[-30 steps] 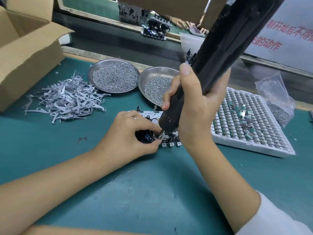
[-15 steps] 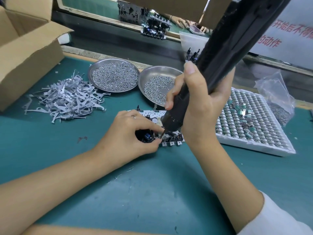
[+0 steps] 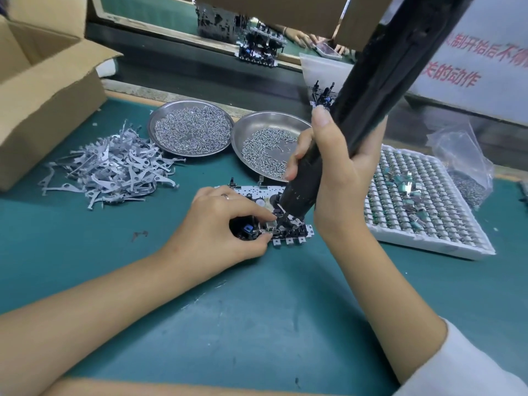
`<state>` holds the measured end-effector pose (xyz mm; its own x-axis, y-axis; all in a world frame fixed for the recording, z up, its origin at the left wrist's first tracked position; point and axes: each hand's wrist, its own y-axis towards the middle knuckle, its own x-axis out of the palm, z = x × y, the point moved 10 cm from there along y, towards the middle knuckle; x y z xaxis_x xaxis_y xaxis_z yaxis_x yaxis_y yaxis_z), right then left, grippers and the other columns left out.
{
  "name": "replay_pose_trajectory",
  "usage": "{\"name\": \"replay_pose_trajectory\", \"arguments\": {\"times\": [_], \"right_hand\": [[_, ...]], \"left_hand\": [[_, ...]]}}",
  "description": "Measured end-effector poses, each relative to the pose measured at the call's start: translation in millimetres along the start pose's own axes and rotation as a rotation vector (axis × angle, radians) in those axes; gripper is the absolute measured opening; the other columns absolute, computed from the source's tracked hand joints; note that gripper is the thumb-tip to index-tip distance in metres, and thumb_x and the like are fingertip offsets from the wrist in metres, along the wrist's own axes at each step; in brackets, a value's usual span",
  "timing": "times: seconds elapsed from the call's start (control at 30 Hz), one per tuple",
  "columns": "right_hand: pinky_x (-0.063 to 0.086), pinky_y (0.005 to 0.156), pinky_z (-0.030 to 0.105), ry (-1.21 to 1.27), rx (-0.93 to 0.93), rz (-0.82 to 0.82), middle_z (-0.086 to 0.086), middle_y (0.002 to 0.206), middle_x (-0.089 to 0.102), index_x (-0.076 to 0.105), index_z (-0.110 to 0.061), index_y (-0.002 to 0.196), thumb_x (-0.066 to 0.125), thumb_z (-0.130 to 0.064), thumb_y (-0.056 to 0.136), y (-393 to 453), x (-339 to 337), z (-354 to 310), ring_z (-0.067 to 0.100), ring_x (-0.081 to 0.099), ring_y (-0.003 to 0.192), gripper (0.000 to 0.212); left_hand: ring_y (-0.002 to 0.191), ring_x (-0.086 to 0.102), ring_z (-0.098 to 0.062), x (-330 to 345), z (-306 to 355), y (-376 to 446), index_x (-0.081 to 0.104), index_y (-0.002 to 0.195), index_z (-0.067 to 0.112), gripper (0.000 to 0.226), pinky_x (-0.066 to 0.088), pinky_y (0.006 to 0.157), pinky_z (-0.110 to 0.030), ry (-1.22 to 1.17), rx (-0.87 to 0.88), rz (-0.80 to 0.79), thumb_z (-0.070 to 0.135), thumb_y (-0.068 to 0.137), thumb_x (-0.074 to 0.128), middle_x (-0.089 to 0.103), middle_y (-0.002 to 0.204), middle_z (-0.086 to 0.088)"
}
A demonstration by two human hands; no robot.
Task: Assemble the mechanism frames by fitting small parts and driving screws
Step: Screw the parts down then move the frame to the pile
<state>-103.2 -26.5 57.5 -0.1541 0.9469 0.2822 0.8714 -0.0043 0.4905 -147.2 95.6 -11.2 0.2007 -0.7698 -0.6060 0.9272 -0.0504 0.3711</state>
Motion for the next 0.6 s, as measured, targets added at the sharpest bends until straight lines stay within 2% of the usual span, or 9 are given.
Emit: {"name": "replay_pose_trajectory", "arguments": {"times": [0.1,0.17,0.23,0.27,0.33,0.4,0.43,0.5,0.6], "right_hand": [[0.049,0.061,0.025,-0.079,-0.07,0.03,-0.007,0.075,0.06,0.04,-0.022,0.11,0.06,-0.027,0.085,-3.3,-11.7,-6.4,0.012,0.059,0.063,0.032],[0.045,0.078,0.023,-0.178,-0.247,0.21,-0.004,0.089,0.055,0.041,-0.021,0.113,0.053,-0.025,0.086,-11.1,-38.4,-25.7,0.01,0.055,0.084,0.03],[0.04,0.079,0.022,-0.322,-0.407,0.383,0.0,0.089,0.046,0.045,-0.019,0.106,0.048,-0.016,0.088,-30.1,-62.6,-42.0,0.008,0.049,0.084,0.018],[0.039,0.078,0.019,-0.421,-0.441,0.361,-0.004,0.088,0.046,0.047,-0.019,0.101,0.047,-0.011,0.088,-39.4,-62.2,-42.6,0.003,0.048,0.083,0.015],[0.041,0.077,0.019,-0.681,-0.415,0.034,-0.007,0.09,0.051,0.057,-0.013,0.099,0.052,-0.011,0.089,-52.1,-31.2,-24.4,0.001,0.051,0.085,0.012],[0.047,0.081,0.033,-1.037,-0.345,-0.396,0.004,0.102,0.061,0.063,-0.008,0.113,0.061,-0.026,0.088,-73.1,12.7,14.8,0.017,0.058,0.095,0.031],[0.047,0.084,0.039,-1.203,-0.331,-0.56,0.01,0.113,0.06,0.062,-0.013,0.121,0.062,-0.035,0.088,-83.7,26.9,33.8,0.026,0.058,0.102,0.04],[0.046,0.084,0.042,-1.389,-0.324,-0.684,0.018,0.126,0.055,0.062,-0.022,0.124,0.06,-0.041,0.089,-92.1,40.6,47.9,0.034,0.055,0.109,0.04],[0.045,0.079,0.042,-1.442,-0.315,-0.704,0.019,0.127,0.053,0.067,-0.021,0.111,0.057,-0.031,0.088,-99.2,43.5,40.0,0.034,0.055,0.103,0.026]], "left_hand": [[0.086,0.048,0.012,0.6,1.4,0.4,0.076,0.087,0.027,0.026,0.03,0.093,-0.017,0.005,0.022,-0.013,0.015,0.065,0.085,0.057,0.077,0.031],[0.086,0.052,0.01,1.1,3.0,0.6,0.076,0.091,0.024,0.028,0.034,0.093,-0.018,-0.014,0.041,-0.025,0.014,0.066,0.085,0.062,0.08,0.027],[0.085,0.059,0.0,-1.7,3.1,1.7,0.075,0.096,0.019,0.028,0.042,0.086,-0.015,-0.088,0.045,-0.007,0.011,0.07,0.083,0.068,0.082,0.017],[0.082,0.061,-0.004,-6.3,0.8,2.9,0.075,0.097,0.018,0.026,0.043,0.082,-0.014,-0.134,0.027,0.031,0.01,0.073,0.08,0.069,0.082,0.014],[0.078,0.062,-0.005,-19.8,-9.2,6.2,0.073,0.098,0.021,0.019,0.044,0.08,-0.014,-0.201,-0.03,0.146,0.01,0.082,0.072,0.069,0.084,0.012],[0.081,0.061,-0.005,-31.9,-19.3,10.0,0.069,0.098,0.026,0.02,0.044,0.081,-0.013,-0.218,-0.066,0.244,0.01,0.09,0.063,0.069,0.087,0.008],[0.081,0.06,-0.002,-36.3,-22.7,11.3,0.067,0.099,0.027,0.021,0.042,0.08,-0.011,-0.217,-0.069,0.276,0.01,0.092,0.059,0.069,0.087,0.007],[0.078,0.057,0.008,-41.4,-26.8,12.5,0.066,0.1,0.026,0.02,0.039,0.076,-0.005,-0.211,-0.07,0.316,0.01,0.095,0.054,0.067,0.085,0.007],[0.077,0.056,0.013,-42.9,-27.4,11.0,0.065,0.101,0.026,0.02,0.036,0.064,-0.002,-0.187,-0.042,0.341,0.01,0.095,0.054,0.066,0.083,0.01]]}}
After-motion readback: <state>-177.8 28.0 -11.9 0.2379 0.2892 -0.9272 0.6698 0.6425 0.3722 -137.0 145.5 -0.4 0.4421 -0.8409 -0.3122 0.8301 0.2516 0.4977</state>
